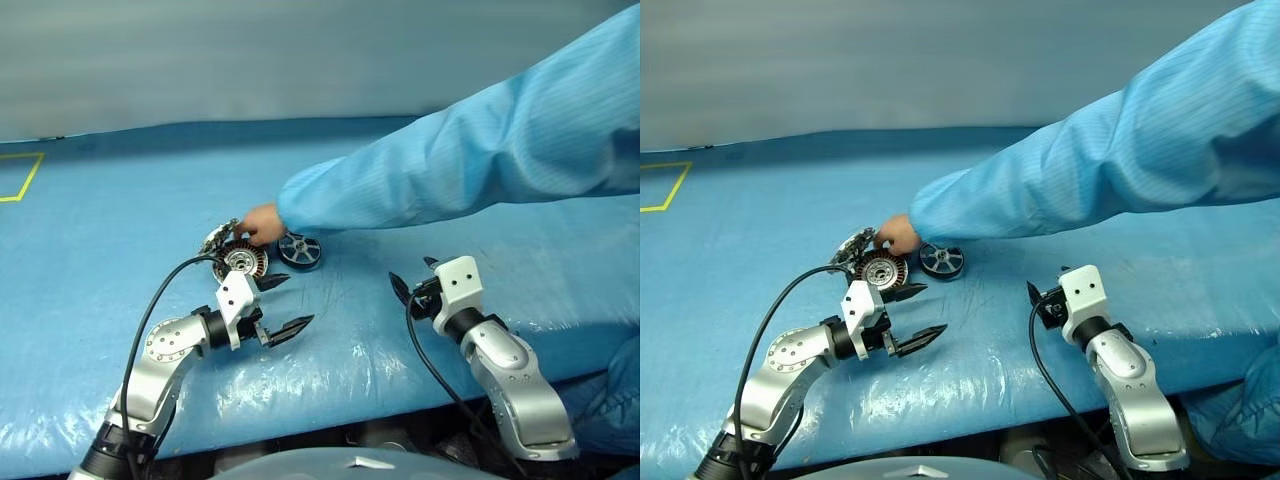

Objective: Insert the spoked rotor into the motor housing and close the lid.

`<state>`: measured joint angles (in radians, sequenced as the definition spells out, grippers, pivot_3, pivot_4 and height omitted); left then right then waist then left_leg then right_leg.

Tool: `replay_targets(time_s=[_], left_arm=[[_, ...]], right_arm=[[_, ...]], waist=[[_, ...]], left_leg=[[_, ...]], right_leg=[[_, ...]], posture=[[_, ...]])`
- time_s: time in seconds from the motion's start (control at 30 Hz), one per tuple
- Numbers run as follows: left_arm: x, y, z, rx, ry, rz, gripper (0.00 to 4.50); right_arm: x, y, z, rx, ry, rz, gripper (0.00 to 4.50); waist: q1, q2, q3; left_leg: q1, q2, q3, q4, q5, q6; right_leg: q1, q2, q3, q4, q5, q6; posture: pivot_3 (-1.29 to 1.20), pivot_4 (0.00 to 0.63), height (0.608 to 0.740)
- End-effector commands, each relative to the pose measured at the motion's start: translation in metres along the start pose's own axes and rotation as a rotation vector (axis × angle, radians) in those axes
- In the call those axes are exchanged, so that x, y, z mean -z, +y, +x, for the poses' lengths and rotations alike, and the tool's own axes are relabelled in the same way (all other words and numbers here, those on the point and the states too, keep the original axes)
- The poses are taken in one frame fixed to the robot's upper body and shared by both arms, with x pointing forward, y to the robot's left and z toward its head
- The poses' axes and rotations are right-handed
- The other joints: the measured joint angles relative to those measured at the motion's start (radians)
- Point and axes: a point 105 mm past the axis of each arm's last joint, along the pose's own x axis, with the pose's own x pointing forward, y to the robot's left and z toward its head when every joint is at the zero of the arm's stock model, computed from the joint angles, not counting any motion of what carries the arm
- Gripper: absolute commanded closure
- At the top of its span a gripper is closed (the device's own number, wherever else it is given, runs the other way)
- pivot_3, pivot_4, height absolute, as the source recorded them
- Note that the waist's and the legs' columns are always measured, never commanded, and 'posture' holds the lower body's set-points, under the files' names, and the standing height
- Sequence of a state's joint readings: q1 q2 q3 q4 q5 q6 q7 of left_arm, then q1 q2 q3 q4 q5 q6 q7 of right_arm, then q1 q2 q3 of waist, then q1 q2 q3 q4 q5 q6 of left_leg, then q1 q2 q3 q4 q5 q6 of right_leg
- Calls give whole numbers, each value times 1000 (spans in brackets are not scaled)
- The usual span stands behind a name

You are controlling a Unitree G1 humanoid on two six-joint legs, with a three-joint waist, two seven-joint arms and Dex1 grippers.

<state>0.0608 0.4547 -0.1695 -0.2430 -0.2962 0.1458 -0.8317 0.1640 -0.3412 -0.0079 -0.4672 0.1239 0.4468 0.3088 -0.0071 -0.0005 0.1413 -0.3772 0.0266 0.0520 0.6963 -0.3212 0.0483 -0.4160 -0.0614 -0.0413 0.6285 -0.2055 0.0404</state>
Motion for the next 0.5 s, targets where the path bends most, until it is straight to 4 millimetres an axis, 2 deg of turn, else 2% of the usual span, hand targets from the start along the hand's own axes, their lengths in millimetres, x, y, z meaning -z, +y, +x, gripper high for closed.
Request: replay_targets(time_s=[0.03,0.3,0.5], left_arm=[[-11,0,-2,-1,-31,24,0],[-16,6,-12,-14,34,78,0],[-63,31,-36,-52,81,285,0]], right_arm=[[-8,0,2,-11,-33,-24,736],[-10,6,6,-44,-38,-27,736],[-7,11,10,-65,-32,-32,736]], waist=[[0,0,0],[0,0,0],[2,0,0]], left_leg=[[0,0,0,0,0,0],[0,0,0,0,0,-1],[0,0,0,0,2,-3]], right_leg=[[0,0,0,0,0,0],[0,0,0,0,0,0],[0,0,0,1,0,0]], posture=[[0,150,740],[0,150,740],[0,150,740]])
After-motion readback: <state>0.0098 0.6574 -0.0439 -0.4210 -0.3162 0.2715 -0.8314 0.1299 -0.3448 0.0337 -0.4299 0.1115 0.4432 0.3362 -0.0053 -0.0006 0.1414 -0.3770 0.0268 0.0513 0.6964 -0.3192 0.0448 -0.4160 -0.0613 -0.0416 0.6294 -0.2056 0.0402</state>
